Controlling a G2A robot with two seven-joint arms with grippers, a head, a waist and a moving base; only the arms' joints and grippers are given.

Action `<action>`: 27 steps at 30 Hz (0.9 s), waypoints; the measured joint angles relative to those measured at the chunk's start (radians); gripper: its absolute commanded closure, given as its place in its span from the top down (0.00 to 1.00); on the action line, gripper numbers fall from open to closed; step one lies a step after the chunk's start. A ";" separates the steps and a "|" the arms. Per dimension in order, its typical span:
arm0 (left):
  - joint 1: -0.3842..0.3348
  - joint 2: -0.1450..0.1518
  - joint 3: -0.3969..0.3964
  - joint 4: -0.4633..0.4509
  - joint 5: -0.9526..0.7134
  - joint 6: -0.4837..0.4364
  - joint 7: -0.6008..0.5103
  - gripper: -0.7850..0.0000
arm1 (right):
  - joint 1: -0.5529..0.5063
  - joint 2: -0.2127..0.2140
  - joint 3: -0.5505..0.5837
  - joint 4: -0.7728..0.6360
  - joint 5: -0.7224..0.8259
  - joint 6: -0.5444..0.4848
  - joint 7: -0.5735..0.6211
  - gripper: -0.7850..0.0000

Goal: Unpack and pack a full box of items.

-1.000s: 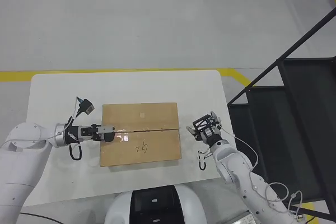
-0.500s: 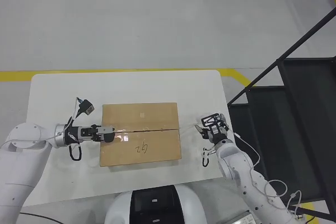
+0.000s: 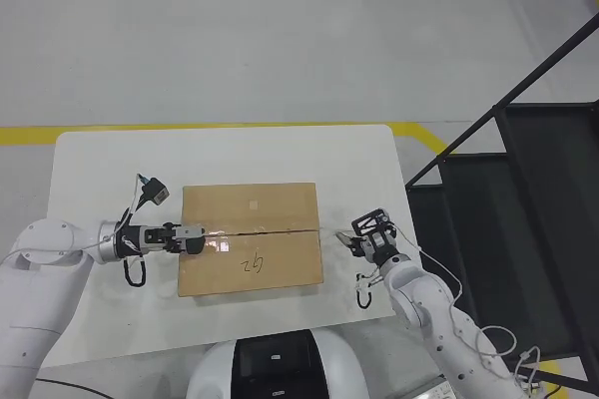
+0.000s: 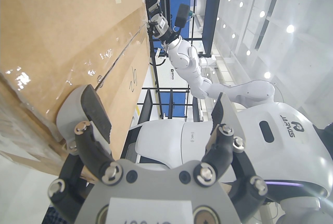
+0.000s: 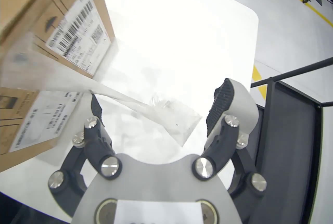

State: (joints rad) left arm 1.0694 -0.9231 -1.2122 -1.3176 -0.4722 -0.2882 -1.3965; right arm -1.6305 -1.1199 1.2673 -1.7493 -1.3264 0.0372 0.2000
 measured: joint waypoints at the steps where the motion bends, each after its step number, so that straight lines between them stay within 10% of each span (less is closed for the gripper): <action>1: -0.001 0.000 0.001 0.001 -0.001 -0.001 -0.001 1.00 | -0.005 0.000 0.005 -0.005 0.010 -0.002 -0.006 1.00; 15: -0.007 0.000 0.008 0.006 0.000 -0.001 -0.002 1.00 | -0.005 -0.012 0.012 0.010 0.086 -0.030 -0.038 1.00; 27: -0.003 0.004 -0.001 -0.005 0.008 0.006 0.001 1.00 | 0.076 -0.051 -0.047 0.093 0.176 0.162 -0.099 1.00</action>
State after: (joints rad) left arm 1.0666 -0.9191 -1.2132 -1.3222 -0.4643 -0.2822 -1.3954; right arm -1.5546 -1.1710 1.2204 -1.6566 -1.1501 0.1992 0.1012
